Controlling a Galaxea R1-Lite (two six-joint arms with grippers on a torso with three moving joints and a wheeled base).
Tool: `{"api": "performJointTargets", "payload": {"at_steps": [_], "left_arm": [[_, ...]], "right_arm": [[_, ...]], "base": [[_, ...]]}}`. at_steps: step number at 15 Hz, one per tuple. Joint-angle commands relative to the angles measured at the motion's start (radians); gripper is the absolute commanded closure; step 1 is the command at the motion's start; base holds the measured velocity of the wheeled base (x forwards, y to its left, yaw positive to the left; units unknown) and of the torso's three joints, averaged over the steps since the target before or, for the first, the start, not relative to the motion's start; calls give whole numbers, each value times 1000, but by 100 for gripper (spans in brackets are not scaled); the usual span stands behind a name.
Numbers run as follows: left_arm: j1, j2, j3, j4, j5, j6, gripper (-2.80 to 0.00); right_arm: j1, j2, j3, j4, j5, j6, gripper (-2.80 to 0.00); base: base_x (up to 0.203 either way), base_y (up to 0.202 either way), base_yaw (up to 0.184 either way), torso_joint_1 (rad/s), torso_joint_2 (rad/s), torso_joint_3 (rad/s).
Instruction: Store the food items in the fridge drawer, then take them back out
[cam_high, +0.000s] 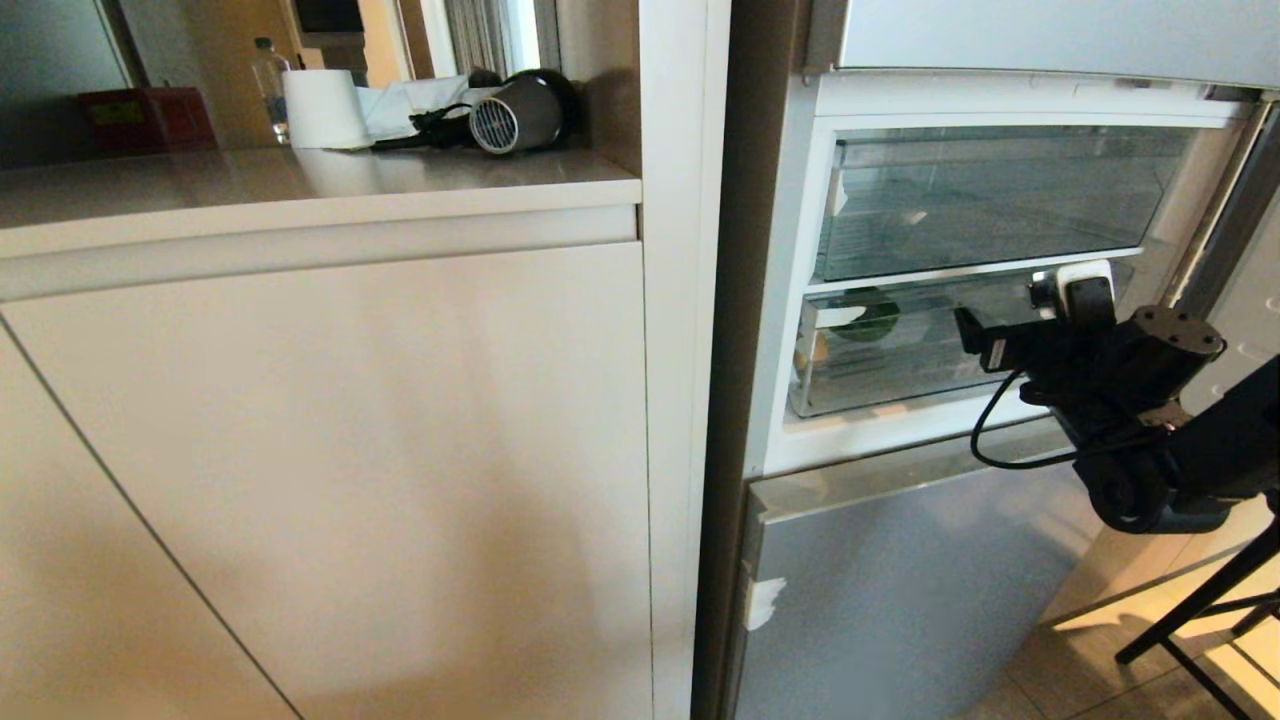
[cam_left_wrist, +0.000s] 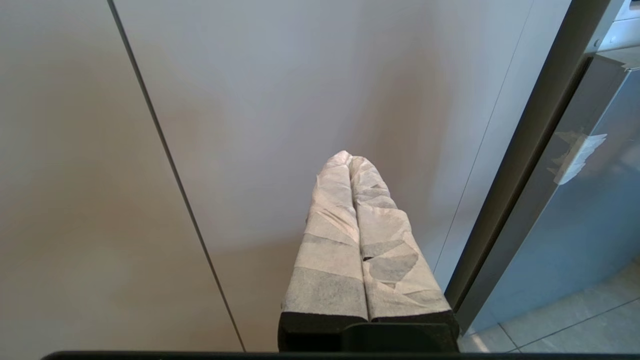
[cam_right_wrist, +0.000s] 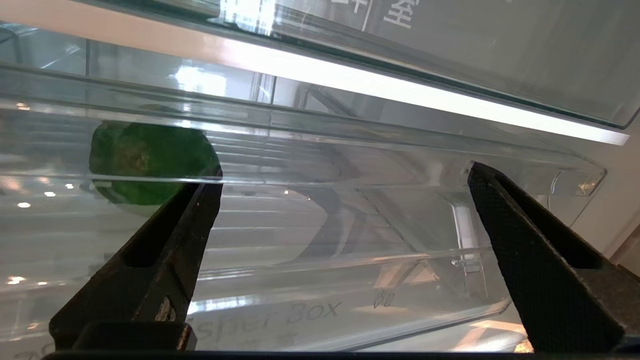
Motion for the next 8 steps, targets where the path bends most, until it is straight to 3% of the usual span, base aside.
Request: {"api": "performJointTargets", "payload": {"at_steps": [1, 8], "left_arm": [[0, -2, 11, -1, 0, 0, 0], [0, -2, 11, -1, 0, 0, 0]], "right_arm": [[0, 3, -2, -8, -1, -2, -280], [0, -45, 41, -16, -6, -1, -280]], "base": [[0, 0, 0, 0, 0, 0], [0, 0, 0, 0, 0, 0]]}}
